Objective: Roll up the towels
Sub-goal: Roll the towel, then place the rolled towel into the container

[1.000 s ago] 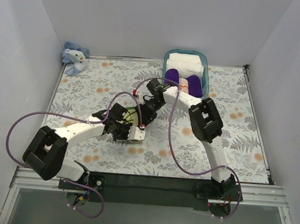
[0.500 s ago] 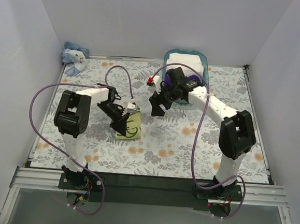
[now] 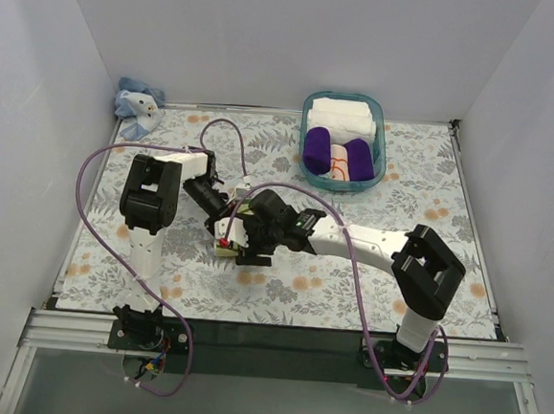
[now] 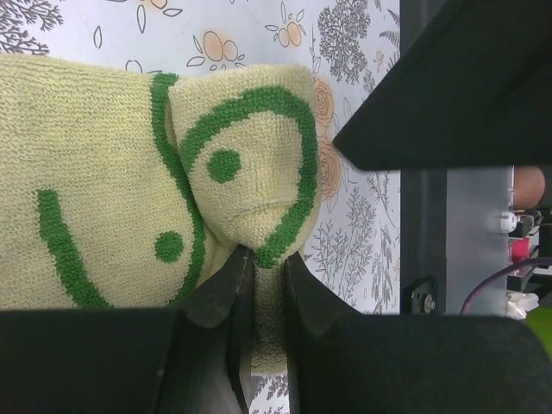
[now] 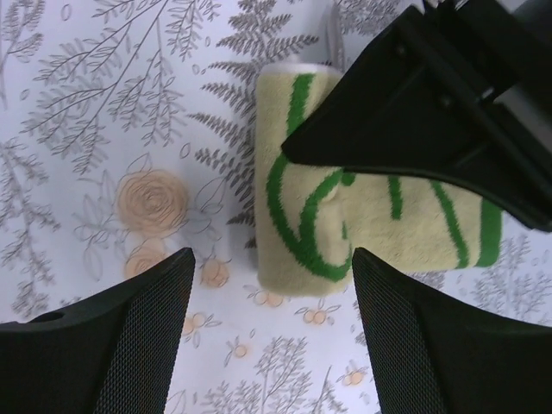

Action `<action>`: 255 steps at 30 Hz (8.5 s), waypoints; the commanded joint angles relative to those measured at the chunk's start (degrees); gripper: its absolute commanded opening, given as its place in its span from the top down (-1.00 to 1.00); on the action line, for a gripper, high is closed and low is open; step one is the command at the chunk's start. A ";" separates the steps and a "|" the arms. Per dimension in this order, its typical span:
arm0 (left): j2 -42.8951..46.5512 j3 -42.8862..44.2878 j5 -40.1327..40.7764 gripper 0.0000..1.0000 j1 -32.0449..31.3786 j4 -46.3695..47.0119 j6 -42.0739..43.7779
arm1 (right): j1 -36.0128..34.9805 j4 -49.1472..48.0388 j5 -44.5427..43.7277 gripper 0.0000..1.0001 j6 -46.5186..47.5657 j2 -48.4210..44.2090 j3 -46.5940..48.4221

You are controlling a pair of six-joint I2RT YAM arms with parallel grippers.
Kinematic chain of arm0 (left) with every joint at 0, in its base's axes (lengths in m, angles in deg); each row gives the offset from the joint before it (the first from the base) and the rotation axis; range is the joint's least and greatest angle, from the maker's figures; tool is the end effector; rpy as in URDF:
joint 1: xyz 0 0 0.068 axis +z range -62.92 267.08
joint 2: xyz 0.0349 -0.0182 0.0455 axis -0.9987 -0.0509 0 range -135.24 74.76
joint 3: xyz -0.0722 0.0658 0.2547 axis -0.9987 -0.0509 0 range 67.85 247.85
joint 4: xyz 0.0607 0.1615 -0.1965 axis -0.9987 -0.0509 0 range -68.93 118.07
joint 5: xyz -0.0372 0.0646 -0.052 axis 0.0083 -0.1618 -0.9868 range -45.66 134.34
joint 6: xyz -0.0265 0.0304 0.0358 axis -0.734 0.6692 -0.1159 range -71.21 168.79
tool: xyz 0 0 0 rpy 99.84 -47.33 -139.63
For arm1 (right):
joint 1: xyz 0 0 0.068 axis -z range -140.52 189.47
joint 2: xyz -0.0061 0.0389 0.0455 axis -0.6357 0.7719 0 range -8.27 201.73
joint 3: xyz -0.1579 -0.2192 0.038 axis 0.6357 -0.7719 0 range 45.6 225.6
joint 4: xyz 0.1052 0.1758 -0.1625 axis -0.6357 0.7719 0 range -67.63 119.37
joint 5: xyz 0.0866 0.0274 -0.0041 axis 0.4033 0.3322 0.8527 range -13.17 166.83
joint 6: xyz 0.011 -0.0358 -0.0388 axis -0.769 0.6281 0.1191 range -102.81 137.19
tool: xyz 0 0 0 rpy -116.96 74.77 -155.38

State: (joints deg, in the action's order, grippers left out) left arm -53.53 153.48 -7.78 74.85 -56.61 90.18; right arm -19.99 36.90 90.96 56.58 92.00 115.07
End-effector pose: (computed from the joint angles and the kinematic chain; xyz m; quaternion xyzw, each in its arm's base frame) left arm 0.3326 -0.1007 0.1226 -0.2583 -0.8230 0.4752 0.1735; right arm 0.1879 0.3357 0.2222 -0.7277 0.5615 0.1778 0.3515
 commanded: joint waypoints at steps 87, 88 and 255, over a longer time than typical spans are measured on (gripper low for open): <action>32.09 -29.05 14.60 0.99 -16.78 25.38 -9.83 | 29.93 27.85 29.20 -0.32 -14.61 9.00 26.37; 29.70 -27.20 14.24 0.97 -15.64 24.58 -9.83 | 29.93 25.66 29.03 -0.31 -14.52 5.59 24.50; -1.27 -3.97 -1.50 0.19 0.96 8.91 -1.04 | -9.00 -7.23 -10.36 0.97 -7.67 1.25 -13.48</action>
State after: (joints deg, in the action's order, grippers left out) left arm -58.60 148.23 -16.13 71.55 -61.03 87.25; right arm -28.10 23.41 78.63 49.76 94.56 104.30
